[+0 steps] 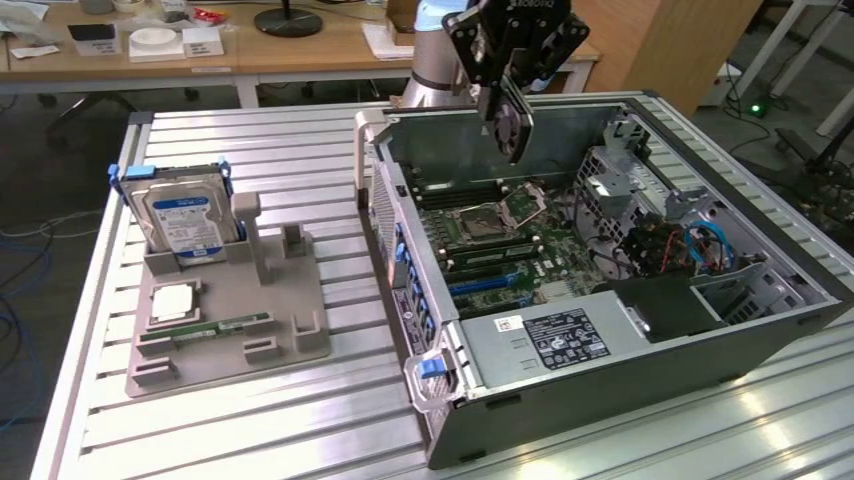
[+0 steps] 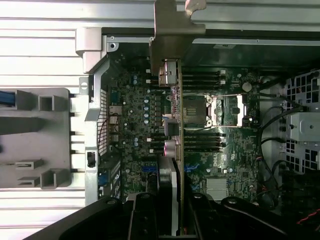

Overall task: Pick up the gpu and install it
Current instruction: 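Pick up the gpu and move the gpu toward the slot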

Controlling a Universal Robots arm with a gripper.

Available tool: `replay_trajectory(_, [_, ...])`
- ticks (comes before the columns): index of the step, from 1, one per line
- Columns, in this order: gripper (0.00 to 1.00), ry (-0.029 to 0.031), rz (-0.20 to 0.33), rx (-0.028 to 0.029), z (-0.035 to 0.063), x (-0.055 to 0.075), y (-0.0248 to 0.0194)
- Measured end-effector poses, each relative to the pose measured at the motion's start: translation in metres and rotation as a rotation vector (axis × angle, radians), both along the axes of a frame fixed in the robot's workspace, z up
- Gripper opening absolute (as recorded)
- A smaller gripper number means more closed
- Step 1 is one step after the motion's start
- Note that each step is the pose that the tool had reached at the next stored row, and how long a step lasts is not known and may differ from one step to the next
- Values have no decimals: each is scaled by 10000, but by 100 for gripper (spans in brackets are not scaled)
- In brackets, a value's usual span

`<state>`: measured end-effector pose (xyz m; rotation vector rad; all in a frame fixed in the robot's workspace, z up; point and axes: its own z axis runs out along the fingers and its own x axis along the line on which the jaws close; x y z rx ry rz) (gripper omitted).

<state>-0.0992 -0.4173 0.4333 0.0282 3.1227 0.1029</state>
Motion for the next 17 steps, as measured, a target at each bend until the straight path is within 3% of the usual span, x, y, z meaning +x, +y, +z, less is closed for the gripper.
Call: replay_trajectory(17, [28,1,-1,-1,-12,183,0])
